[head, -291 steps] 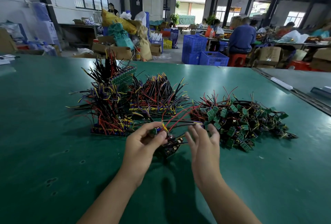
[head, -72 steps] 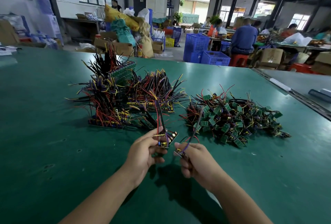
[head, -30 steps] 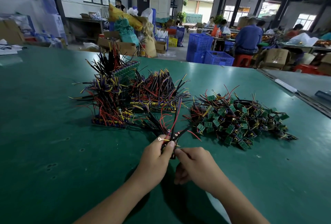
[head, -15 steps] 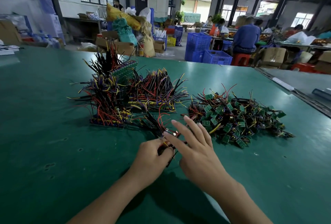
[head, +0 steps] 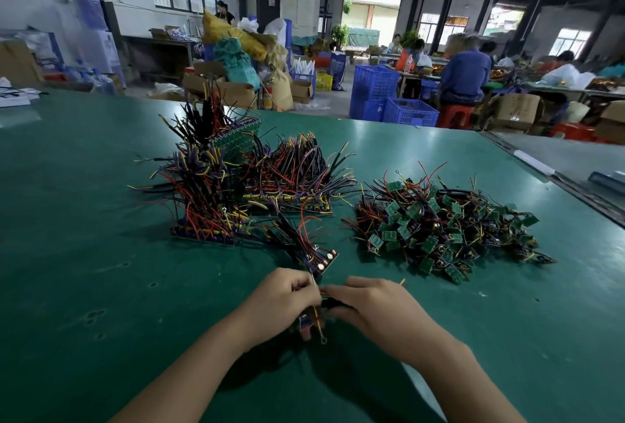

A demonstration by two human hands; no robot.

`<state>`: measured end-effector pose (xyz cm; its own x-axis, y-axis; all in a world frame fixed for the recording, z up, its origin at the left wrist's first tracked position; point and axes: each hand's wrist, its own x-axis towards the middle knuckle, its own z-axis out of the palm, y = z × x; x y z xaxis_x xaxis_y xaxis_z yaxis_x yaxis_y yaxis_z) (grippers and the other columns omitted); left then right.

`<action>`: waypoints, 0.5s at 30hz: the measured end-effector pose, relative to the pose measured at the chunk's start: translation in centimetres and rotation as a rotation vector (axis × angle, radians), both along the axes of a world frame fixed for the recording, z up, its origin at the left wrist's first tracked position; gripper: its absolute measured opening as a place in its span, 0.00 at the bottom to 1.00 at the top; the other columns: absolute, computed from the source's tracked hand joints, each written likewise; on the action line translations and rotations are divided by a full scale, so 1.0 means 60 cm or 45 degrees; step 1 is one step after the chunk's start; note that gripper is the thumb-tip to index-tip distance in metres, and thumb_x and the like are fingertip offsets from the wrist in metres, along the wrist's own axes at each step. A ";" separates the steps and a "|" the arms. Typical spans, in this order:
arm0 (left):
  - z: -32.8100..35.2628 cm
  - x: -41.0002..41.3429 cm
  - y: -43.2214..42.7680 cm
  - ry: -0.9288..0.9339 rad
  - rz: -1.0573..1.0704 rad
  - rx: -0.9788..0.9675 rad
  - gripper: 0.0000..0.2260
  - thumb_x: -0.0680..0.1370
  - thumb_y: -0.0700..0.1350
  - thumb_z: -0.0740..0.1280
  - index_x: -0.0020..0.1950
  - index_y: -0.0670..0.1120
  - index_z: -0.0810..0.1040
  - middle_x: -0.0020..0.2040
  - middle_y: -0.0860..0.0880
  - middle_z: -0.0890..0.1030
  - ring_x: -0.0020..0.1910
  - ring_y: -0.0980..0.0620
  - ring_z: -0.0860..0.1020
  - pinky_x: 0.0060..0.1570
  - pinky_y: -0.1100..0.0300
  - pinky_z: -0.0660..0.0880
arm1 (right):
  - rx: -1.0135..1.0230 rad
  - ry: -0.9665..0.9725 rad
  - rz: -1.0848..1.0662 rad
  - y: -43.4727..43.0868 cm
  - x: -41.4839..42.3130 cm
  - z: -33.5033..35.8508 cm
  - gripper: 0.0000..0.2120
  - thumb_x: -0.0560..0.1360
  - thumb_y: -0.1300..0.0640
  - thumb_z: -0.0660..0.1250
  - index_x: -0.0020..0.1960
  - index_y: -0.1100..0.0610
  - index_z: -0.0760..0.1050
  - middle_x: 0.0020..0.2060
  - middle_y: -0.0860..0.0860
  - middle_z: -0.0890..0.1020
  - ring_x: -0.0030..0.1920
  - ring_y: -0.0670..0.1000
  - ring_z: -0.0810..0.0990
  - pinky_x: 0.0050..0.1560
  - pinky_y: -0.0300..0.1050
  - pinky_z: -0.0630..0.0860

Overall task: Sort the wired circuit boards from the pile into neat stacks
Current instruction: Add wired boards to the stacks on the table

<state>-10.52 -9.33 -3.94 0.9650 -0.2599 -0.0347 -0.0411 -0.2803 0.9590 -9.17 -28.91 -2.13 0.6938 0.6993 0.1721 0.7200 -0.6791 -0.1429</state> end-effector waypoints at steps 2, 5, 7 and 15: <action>0.005 0.001 -0.001 0.081 0.042 -0.248 0.14 0.72 0.55 0.69 0.42 0.45 0.74 0.34 0.42 0.79 0.29 0.42 0.80 0.27 0.59 0.71 | 0.084 -0.018 -0.004 0.001 -0.001 -0.005 0.19 0.81 0.42 0.56 0.70 0.43 0.70 0.47 0.48 0.77 0.47 0.53 0.77 0.44 0.49 0.73; 0.011 0.002 -0.002 0.137 0.109 -0.625 0.25 0.69 0.64 0.71 0.52 0.44 0.74 0.39 0.42 0.77 0.31 0.45 0.78 0.27 0.58 0.72 | 0.368 0.053 -0.047 0.001 -0.002 -0.009 0.17 0.82 0.47 0.59 0.68 0.49 0.74 0.43 0.50 0.78 0.42 0.54 0.76 0.43 0.52 0.74; 0.010 0.000 -0.001 0.034 0.057 -0.684 0.28 0.67 0.60 0.76 0.58 0.46 0.73 0.43 0.44 0.78 0.36 0.47 0.78 0.34 0.58 0.75 | 0.526 0.075 -0.093 0.002 -0.001 -0.011 0.16 0.81 0.51 0.61 0.67 0.53 0.76 0.41 0.50 0.78 0.39 0.52 0.75 0.42 0.50 0.74; -0.005 -0.003 -0.036 -0.371 0.380 -0.401 0.26 0.66 0.46 0.77 0.61 0.55 0.73 0.46 0.43 0.81 0.39 0.55 0.77 0.44 0.64 0.75 | 0.539 0.160 -0.118 0.020 -0.007 -0.025 0.19 0.83 0.56 0.57 0.73 0.49 0.68 0.48 0.51 0.79 0.46 0.53 0.78 0.46 0.50 0.75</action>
<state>-10.68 -11.50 -4.22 0.9567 0.0735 0.2816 -0.2808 -0.0201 0.9595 -9.57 -27.72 -3.65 0.7839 0.5195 0.3400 0.6183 -0.6027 -0.5045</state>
